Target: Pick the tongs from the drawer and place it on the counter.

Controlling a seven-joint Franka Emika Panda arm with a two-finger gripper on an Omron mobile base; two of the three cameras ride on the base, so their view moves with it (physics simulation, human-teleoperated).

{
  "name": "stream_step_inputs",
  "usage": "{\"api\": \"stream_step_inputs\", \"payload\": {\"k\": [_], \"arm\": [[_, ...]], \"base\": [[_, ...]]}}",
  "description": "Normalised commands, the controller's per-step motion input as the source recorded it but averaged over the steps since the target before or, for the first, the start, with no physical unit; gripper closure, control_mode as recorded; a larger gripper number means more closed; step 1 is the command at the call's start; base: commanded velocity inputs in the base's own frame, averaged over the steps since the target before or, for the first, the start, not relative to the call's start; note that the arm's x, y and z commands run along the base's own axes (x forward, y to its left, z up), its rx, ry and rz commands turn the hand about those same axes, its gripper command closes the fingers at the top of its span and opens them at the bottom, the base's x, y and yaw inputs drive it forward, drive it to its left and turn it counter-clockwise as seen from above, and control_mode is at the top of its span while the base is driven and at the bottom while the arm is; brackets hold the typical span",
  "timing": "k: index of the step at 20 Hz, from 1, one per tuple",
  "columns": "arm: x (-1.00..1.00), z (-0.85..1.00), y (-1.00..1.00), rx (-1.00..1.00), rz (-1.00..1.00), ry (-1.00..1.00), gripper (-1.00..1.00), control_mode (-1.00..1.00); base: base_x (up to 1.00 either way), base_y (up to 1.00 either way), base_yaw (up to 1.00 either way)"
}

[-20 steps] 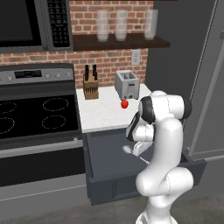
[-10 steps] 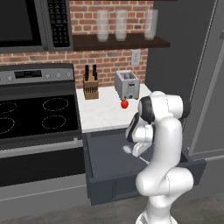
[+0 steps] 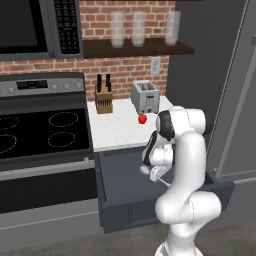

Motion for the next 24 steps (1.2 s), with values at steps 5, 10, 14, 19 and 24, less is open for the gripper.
{"api": "stream_step_inputs", "payload": {"k": [5,10,14,19,24], "arm": [[0.0,-0.35,0.01,0.01,0.01,-0.01,-1.0,-1.0],[-0.01,-0.32,0.0,0.01,0.02,0.0,-1.0,-1.0],[-0.03,-0.2,0.0,0.0,0.01,0.0,1.0,-1.0],[0.0,0.0,0.0,0.0,0.0,0.0,1.0,-1.0],[-0.02,-0.05,0.0,0.0,0.0,0.0,1.0,-1.0]], "base": [[0.0,0.0,0.0],[0.0,0.0,0.0],[0.0,0.0,0.0],[0.0,0.0,0.0],[0.0,0.0,0.0]]}}
